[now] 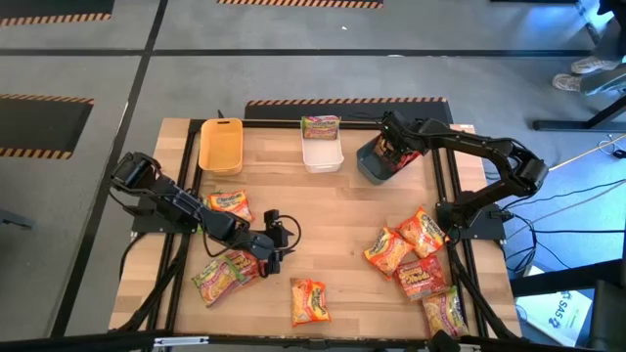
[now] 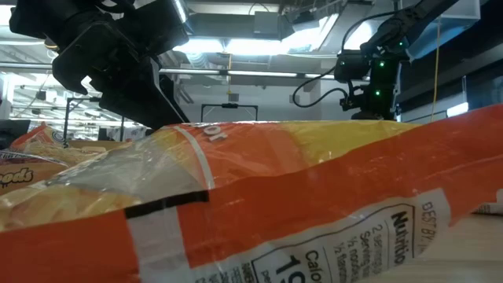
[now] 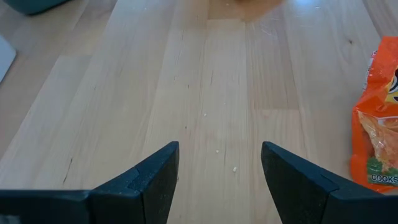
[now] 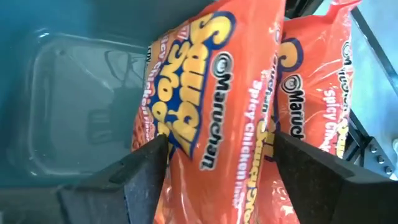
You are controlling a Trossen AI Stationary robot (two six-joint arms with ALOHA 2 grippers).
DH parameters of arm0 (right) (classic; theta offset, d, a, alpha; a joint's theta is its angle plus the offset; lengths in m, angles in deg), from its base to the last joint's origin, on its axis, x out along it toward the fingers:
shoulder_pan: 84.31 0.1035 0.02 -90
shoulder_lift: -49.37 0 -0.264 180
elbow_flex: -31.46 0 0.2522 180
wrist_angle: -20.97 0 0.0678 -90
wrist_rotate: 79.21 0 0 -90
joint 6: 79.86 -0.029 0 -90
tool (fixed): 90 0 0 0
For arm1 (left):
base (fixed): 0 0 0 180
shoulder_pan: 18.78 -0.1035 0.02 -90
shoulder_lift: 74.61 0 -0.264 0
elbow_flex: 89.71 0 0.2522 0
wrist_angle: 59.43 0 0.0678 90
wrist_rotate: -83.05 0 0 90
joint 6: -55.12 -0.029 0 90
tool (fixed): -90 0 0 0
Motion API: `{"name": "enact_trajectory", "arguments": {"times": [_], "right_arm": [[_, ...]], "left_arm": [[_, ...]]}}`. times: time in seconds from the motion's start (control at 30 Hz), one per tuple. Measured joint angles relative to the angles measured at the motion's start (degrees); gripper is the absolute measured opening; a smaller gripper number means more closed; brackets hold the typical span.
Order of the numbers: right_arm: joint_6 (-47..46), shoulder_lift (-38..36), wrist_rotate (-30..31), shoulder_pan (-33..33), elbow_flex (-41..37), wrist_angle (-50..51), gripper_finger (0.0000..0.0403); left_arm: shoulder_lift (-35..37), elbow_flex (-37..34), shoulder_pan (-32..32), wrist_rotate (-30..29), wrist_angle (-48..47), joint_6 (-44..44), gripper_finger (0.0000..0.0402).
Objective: Sort Maruchan noodles
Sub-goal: Put the red noodle pack into the blue bin
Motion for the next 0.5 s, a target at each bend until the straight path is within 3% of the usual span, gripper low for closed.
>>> {"name": "enact_trajectory", "arguments": {"times": [0.3,0.5], "right_arm": [[-2.5,-0.6,-2.1,0.5,6.6,10.3,0.0275],[-6.9,-5.4,-3.1,5.7,11.7,18.2,0.0276]], "left_arm": [[0.0,0.0,0.1,0.0,0.0,-0.1,0.0223],[0.0,0.0,0.2,0.0,1.0,-0.5,0.0223]]}}
